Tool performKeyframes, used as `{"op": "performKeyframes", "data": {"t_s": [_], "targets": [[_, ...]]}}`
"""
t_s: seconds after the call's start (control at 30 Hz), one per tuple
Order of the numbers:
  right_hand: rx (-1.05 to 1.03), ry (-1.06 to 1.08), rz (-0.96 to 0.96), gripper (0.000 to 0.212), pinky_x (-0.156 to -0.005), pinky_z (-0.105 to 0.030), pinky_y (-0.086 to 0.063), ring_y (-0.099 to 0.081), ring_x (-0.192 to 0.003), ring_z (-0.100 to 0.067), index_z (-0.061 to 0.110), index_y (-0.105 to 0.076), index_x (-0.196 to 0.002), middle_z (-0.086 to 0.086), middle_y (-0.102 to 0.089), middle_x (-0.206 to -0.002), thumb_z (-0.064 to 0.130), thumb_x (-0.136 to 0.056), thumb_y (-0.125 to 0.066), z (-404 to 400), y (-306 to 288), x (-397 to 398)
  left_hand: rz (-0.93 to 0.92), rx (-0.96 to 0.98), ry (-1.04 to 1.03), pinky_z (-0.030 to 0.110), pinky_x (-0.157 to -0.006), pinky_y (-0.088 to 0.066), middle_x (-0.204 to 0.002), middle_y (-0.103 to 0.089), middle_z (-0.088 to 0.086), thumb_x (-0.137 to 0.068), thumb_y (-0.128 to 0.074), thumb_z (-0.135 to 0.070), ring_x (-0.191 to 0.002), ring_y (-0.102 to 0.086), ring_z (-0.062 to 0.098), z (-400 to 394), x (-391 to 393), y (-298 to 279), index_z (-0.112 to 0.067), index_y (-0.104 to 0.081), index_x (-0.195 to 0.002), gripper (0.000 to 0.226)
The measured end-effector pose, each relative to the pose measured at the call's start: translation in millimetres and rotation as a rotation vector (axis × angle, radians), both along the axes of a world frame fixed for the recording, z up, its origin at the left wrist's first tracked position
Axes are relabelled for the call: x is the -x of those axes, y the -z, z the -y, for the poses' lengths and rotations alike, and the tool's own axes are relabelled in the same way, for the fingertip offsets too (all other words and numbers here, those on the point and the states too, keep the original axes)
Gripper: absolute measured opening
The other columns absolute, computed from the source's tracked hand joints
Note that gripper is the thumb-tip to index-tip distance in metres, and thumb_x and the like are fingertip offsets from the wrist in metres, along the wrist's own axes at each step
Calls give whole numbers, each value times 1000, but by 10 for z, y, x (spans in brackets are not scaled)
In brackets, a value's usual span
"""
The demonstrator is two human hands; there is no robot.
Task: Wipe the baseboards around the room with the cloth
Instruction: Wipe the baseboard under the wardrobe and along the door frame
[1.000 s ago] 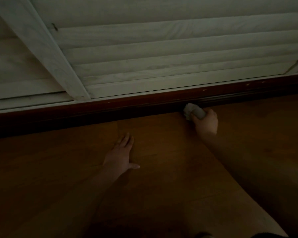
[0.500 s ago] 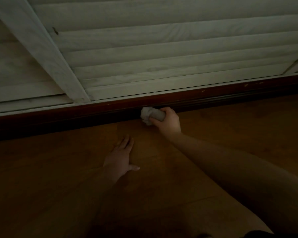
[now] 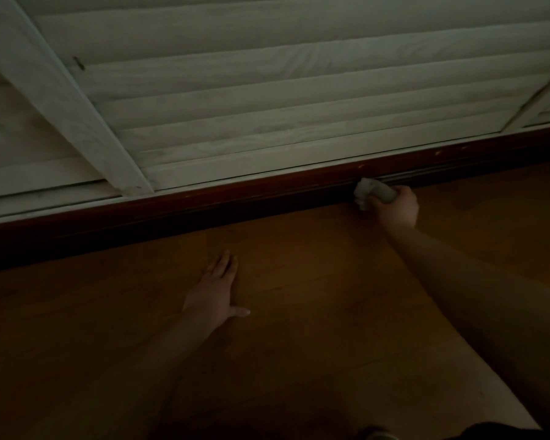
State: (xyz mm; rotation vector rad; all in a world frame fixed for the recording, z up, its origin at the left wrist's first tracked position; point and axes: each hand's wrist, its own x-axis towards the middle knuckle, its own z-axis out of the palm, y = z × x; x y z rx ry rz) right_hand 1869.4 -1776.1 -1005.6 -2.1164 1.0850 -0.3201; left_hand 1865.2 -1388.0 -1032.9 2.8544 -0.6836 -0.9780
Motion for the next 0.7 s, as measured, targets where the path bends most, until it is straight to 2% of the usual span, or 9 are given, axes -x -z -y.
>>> {"op": "performKeyframes", "data": {"t_s": [0.07, 0.2, 0.27, 0.37, 0.53, 0.7], "targets": [[-21, 22, -10, 57, -91, -38, -47, -56, -116, -33, 3, -51, -131, -18, -53, -131, 24, -84, -75, -24, 2, 18, 2, -20, 19, 42, -122, -8, -160, 29, -2, -77, -66, -68, -151, 14, 21, 13, 0, -18, -24, 18, -155, 123], [-52, -23, 33, 58, -80, -30, -46, -60, -111, -28, 8, -52, -129, -14, -58, -126, 31, -82, -76, -320, 34, 91, 31, -83, 58, 45, -121, -17, -161, 26, 0, -76, -62, -73, -152, 8, 23, 42, -8, -76, -21, 16, -156, 124], [-82, -108, 50, 60, -79, -30, -48, -60, -108, -23, 12, -51, -129, -10, -60, -125, 34, -81, -78, -541, 45, 110, 64, -83, 71, 46, -121, -15, -162, 25, -1, -79, -55, -77, -152, 6, 23, 66, 12, -94, -22, 16, -156, 119], [-92, -298, 29, 60, -80, -28, -49, -58, -104, -17, 16, -53, -128, -5, -60, -121, 38, -79, -79, -906, 33, 76, 51, 23, -9, 50, -122, -9, -160, 28, -8, -85, -36, -80, -152, 8, 21, 152, 108, -66, -32, 22, -153, 101], [-122, -546, 21, 52, -82, -31, -53, -58, -102, -16, 20, -58, -121, -2, -60, -115, 43, -78, -79, -1504, 4, 17, 64, -27, 21, 58, -119, -9, -162, 26, -6, -81, -46, -80, -151, 12, 28, 263, 206, -5, -30, 17, -155, 109], [-115, -608, 83, 52, -76, -25, -44, -53, -96, -11, 17, -59, -120, 0, -56, -111, 42, -79, -79, -1773, -51, -144, 36, -29, 12, 58, -120, -10, -161, 28, -7, -82, -51, -77, -151, 14, 28, 280, 173, -3, -30, 16, -156, 110]]}}
